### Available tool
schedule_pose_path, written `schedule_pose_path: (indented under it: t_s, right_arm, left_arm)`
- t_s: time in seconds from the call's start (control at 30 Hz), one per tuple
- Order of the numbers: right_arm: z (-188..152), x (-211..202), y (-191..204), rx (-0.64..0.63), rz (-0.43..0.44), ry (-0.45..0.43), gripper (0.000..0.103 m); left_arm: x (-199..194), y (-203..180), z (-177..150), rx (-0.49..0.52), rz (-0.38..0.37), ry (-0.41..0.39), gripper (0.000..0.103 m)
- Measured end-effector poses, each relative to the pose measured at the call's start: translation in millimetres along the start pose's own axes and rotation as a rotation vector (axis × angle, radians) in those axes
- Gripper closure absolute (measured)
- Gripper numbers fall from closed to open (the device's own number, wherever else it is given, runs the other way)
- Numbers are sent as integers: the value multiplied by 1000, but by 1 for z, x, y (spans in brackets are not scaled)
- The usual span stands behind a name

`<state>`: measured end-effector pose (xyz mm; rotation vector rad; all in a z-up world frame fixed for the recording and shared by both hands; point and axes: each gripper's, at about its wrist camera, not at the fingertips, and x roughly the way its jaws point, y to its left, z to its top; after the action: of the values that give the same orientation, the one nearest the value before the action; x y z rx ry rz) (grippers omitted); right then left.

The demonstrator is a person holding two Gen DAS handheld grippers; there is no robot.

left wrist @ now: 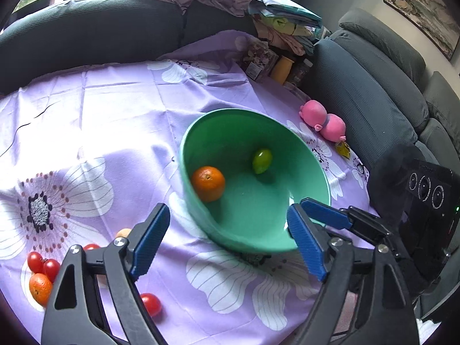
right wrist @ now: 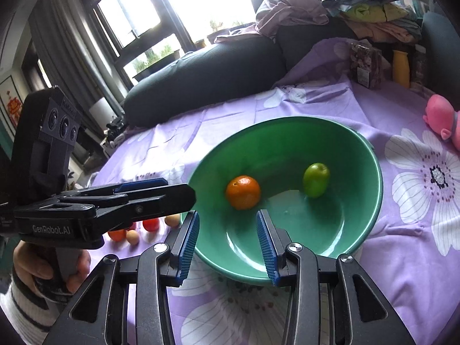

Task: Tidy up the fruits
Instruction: 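Move the right tool back and close it on a red tomato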

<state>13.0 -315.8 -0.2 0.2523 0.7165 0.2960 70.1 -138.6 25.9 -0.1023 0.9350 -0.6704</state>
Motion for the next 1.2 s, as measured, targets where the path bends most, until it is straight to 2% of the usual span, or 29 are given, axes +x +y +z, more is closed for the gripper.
schedule_pose_path:
  t_s: [0.2, 0.4, 0.77, 0.97, 1.2]
  right_arm:
    - [-9, -14, 18, -40, 11, 1, 61]
    - [-20, -14, 45, -97, 37, 33, 61]
    - [-36, 2, 92, -199, 105, 97, 61]
    - [-46, 15, 106, -231, 113, 152, 61]
    - [-52, 31, 111, -245, 98, 206, 61]
  left_arm:
    - [-35, 30, -31, -28, 109, -31, 19]
    - [-63, 63, -65, -140, 126, -53, 19]
    - [-97, 89, -110, -224, 190, -71, 19]
    - [-98, 98, -127, -247, 176, -62, 19]
    - [-90, 103, -131, -285, 148, -63, 19]
